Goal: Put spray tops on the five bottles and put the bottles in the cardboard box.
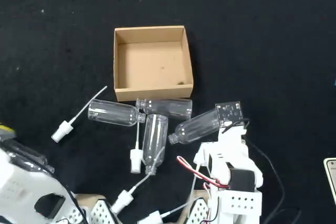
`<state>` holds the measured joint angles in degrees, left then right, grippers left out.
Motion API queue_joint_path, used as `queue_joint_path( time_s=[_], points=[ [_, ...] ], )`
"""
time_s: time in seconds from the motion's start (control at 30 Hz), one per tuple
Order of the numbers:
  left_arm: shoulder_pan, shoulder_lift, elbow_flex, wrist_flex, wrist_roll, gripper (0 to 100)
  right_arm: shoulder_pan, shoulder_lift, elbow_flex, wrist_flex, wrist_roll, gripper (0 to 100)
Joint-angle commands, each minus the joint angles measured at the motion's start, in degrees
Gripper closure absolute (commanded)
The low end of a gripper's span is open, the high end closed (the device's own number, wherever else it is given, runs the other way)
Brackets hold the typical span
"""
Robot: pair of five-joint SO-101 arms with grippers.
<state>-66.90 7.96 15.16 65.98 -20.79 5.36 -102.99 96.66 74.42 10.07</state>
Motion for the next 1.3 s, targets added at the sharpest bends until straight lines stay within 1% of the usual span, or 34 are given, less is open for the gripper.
queue_joint_path(
  time_s=[0.0,0.13,0.23,0.3,0.4,0.43,0.5,0.53,0.6,0.73,0.8,0.9,0.97,1.1,1.17,1.2,1.27],
  points=[
    [-6.29,-0.44,-6.20,-0.26,-7.65,69,-0.53,-5.58,-0.22,0.35,-0.09,98.7],
    [-10.07,-0.53,-7.60,-0.18,-16.35,69,-0.53,-5.58,-0.22,0.35,0.00,98.7],
    [-10.59,-0.62,-12.44,0.79,-21.54,69,-0.53,-5.58,-0.22,0.35,0.00,98.7],
    [-10.15,-0.62,-18.15,6.59,-25.23,69,-0.53,-5.58,-0.22,0.35,0.00,98.7],
    [-7.87,-0.53,-28.53,19.78,-33.85,69,-0.53,-5.58,-0.22,0.35,0.00,98.7],
    [-6.99,-0.53,-31.43,24.35,-38.15,69,-0.53,-5.58,-0.22,0.35,0.00,98.7],
    [-4.97,-0.53,-35.74,33.49,-48.97,69,-0.53,-5.58,-0.22,0.35,0.00,98.7],
    [-3.82,-0.53,-36.18,35.43,-54.33,69,-0.53,-5.58,-0.22,0.35,0.00,98.7],
    [-2.07,-1.05,-33.36,34.46,-61.36,69,-0.53,-5.58,-0.22,0.35,0.00,98.7],
    [1.63,-4.92,-25.80,34.29,-71.21,69,-0.53,-5.58,-0.22,0.35,0.00,98.7],
    [3.74,-8.35,-20.88,34.37,-73.85,69,-0.53,-5.58,-0.22,0.35,-0.09,98.7],
    [6.20,-15.74,-12.09,33.05,-75.52,69,-0.53,-5.58,-0.22,0.35,-0.09,98.7],
    [7.96,-20.48,-3.74,27.87,-75.52,69,-0.53,-5.58,-0.22,0.35,-0.09,98.7],
    [8.66,-29.54,15.43,7.82,-75.34,69,-0.53,-5.58,-0.22,0.35,-0.09,98.7],
    [8.57,-34.37,23.08,-0.09,-75.34,68,-0.53,-5.58,-0.22,0.35,-0.09,98.7],
    [8.57,-36.84,25.89,-2.46,-75.43,68,-0.53,-5.58,-0.22,0.35,-0.09,98.7],
    [8.57,-41.14,29.76,-3.25,-76.57,68,-0.53,-5.58,-0.22,0.35,-0.09,98.7]
  ],
)
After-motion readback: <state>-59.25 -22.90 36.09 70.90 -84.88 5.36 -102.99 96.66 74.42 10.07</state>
